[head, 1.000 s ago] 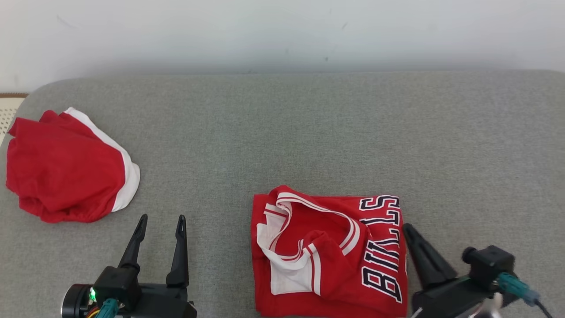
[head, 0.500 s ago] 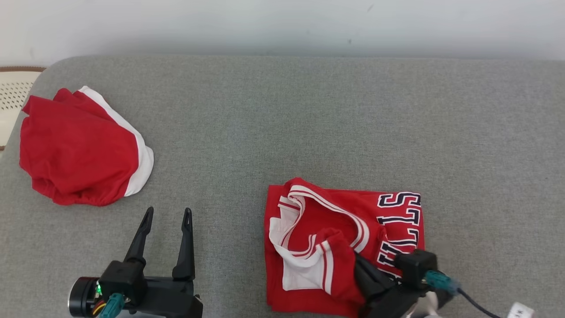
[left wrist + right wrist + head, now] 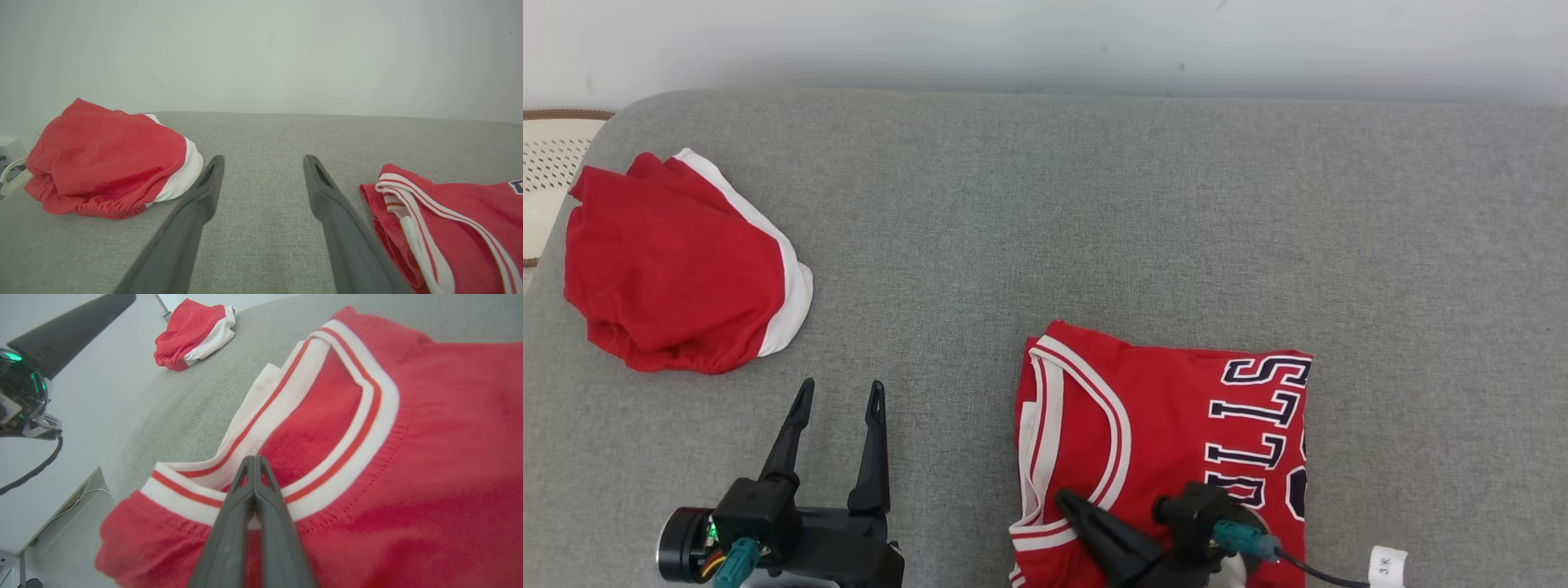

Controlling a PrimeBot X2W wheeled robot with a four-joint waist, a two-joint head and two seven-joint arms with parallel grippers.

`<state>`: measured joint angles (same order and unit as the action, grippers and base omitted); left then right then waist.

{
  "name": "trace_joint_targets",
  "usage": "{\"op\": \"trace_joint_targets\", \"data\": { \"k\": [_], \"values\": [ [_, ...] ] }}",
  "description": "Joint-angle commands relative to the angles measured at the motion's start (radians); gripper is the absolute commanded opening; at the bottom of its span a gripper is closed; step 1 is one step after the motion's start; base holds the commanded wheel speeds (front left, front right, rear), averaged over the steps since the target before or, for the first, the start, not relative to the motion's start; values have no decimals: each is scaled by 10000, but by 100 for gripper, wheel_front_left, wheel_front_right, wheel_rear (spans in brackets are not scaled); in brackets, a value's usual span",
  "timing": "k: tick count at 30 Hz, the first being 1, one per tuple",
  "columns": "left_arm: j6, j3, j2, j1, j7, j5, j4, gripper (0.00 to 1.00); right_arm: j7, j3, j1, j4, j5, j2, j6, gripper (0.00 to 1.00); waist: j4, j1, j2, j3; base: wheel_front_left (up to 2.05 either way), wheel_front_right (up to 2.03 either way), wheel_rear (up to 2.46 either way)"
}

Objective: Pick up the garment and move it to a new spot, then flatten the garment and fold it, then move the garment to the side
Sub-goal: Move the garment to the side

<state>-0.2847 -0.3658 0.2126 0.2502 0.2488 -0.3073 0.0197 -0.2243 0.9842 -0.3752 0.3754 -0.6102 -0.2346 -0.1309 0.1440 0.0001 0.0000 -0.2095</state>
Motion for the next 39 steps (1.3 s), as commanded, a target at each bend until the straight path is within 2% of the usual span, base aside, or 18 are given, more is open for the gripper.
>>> {"op": "trace_joint_targets", "data": {
  "k": [1, 6, 10, 18, 26, 28, 29, 30, 31, 32, 39],
  "values": [
    [-22, 11, 25, 59, 61, -15, 39, 100, -51, 287, -112, 42, -38, 54, 3, 0, -13, -1, 0, 24, 0, 0, 0],
    [-4, 16, 52, -5, 69, -61, 87, 100, -221, 870, -334, -223, -451, 27, 3, 0, -87, -1, 0, 116, 0, 0, 0],
    [-25, 48, 131, -130, 80, -79, 100, 100, -358, 294, -345, -697, -471, -132, 3, 0, -222, -1, 0, 272, 0, 0, 0],
    [-132, 171, 362, -289, 27, -89, -14, 100, -407, -2287, 446, -1959, 331, -550, 3, 0, -514, -1, 0, 612, 0, 0, 0],
    [-229, 243, 572, -458, 35, -27, -100, 100, -222, -5174, 1545, -2800, 1482, -700, 3, 0, -727, -1, 0, 940, 0, 0, 0],
    [-236, 242, 595, -488, 28, -41, -87, 100, -60, -5793, 1819, -2954, 1783, -630, 3, 47, -757, -1, 0, 1038, 0, 0, 0],
    [-237, 247, 615, -507, 29, -44, -61, 100, 34, -6067, 1959, -3037, 1933, -600, 3, 77, -768, -1, 0, 1101, 0, 0, 0],
    [-223, 236, 612, -528, 33, -71, -48, 100, 132, -6303, 2106, -3125, 2053, -549, 3, 95, -776, -1, 0, 1161, 0, 0, 0],
    [-223, 236, 612, -528, 33, -71, -48, 100, 132, -6303, 2106, -3125, 2053, -549, 3, 95, -776, -1, 0, 1161, 0, 0, 0],
    [-201, 221, 670, -582, 22, -66, 3, 100, 342, -6710, 2363, -3325, 2365, -484, 3, 100, -799, -1, 0, 1273, 0, 0, 0],
    [-215, 104, 801, -758, -42, 6, 117, 100, 999, -7684, 3425, -4051, 3031, -381, 3, 100, -827, -1, 0, 1586, 0, 0, 0]
  ]
}}
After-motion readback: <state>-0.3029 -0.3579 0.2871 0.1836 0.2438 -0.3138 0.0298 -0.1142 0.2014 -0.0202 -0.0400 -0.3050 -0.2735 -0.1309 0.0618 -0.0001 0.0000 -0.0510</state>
